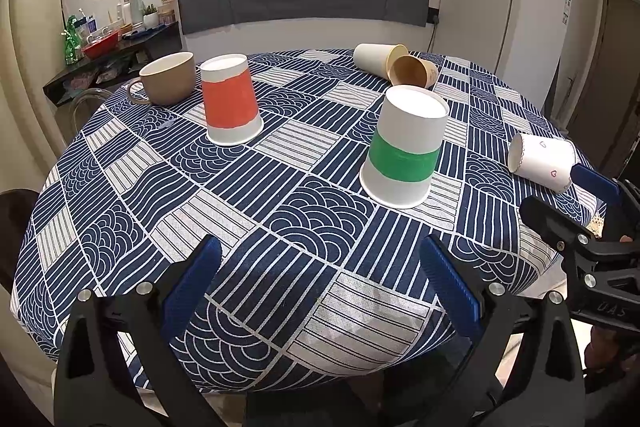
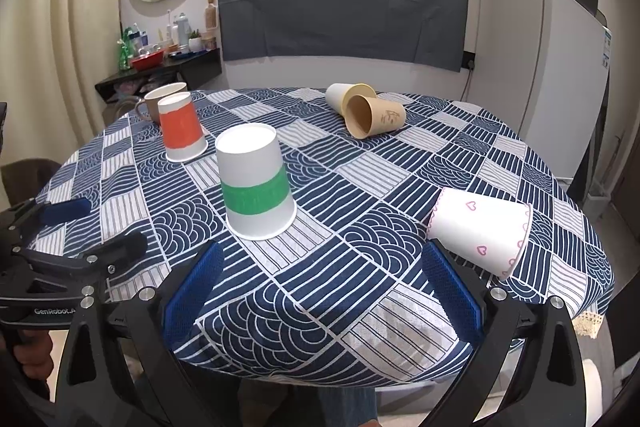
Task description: Flip cup upside down
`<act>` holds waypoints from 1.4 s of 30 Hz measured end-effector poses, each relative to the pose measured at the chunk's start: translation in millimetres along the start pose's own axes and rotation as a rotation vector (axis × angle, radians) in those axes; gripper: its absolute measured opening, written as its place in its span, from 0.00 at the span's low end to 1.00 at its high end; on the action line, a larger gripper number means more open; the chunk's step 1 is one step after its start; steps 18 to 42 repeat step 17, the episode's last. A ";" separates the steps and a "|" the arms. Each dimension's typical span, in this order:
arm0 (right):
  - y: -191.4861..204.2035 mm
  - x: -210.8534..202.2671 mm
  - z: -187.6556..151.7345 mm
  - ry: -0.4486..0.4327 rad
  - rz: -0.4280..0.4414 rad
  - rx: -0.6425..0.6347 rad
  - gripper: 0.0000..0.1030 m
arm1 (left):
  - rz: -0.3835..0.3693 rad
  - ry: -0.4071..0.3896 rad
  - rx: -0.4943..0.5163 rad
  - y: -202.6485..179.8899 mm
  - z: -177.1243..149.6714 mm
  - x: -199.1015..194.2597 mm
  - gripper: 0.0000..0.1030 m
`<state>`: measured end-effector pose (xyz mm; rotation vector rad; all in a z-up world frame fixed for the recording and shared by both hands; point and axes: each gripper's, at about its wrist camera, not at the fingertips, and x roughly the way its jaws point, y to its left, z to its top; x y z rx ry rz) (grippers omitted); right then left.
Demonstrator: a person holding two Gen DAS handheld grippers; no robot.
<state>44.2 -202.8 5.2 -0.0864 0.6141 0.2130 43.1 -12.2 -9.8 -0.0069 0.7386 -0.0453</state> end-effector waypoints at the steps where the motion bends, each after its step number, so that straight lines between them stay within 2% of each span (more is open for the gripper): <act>1: 0.3 0.3 -0.2 0.001 0.000 -0.001 0.92 | -0.002 -0.001 -0.001 0.1 0.0 -0.1 0.94; 6: 1.3 2.5 -1.0 0.009 0.000 -0.006 0.92 | -0.002 -0.003 0.004 -0.6 -0.5 -0.4 0.94; 13: 1.2 4.2 -1.1 0.018 -0.006 -0.001 0.92 | 0.042 -0.002 0.028 -1.8 -0.6 0.9 0.94; 42: 1.6 4.4 -1.3 0.019 -0.008 0.000 0.92 | 0.038 -0.010 0.031 -2.4 0.2 -0.8 0.94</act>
